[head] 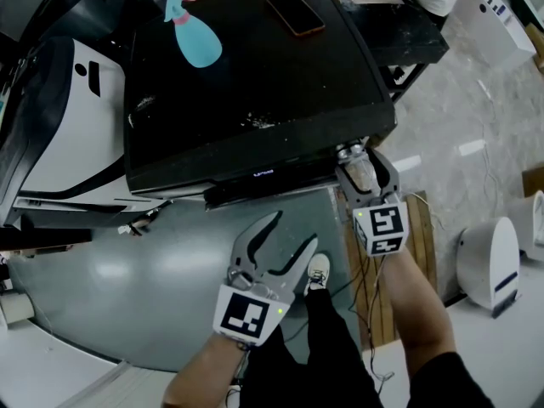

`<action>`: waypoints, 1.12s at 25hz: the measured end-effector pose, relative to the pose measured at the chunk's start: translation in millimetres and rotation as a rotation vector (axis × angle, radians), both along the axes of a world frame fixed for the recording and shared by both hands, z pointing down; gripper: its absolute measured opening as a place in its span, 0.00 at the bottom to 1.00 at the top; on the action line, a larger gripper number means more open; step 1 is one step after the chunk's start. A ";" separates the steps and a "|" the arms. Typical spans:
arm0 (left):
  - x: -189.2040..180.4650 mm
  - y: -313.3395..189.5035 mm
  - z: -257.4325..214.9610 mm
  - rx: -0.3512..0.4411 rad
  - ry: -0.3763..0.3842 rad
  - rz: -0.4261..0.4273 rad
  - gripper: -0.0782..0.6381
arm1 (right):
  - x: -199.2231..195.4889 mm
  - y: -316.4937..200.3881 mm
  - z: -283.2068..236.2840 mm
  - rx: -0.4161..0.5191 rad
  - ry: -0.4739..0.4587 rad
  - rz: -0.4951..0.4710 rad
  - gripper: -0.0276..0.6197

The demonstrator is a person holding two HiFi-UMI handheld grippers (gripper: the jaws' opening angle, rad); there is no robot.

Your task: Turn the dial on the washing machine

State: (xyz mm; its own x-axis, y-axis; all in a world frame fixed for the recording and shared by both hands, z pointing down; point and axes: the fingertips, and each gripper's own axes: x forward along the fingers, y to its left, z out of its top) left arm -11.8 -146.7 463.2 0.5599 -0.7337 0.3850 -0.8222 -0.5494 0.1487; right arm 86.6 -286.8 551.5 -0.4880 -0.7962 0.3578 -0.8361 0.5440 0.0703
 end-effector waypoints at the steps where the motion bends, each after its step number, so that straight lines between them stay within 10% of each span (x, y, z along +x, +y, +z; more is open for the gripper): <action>1: -0.3 0.1 -0.3 -0.001 0.001 -0.002 0.44 | -0.9 0.1 -0.3 0.016 0.034 -0.007 0.50; 15: -7.3 -0.9 3.5 -0.005 -0.010 -0.013 0.44 | -7.9 -5.1 6.9 0.121 0.260 -0.018 0.47; 28: -3.6 -5.6 7.0 -0.015 0.006 -0.013 0.44 | 3.1 -9.8 13.5 -0.109 -0.221 0.085 0.46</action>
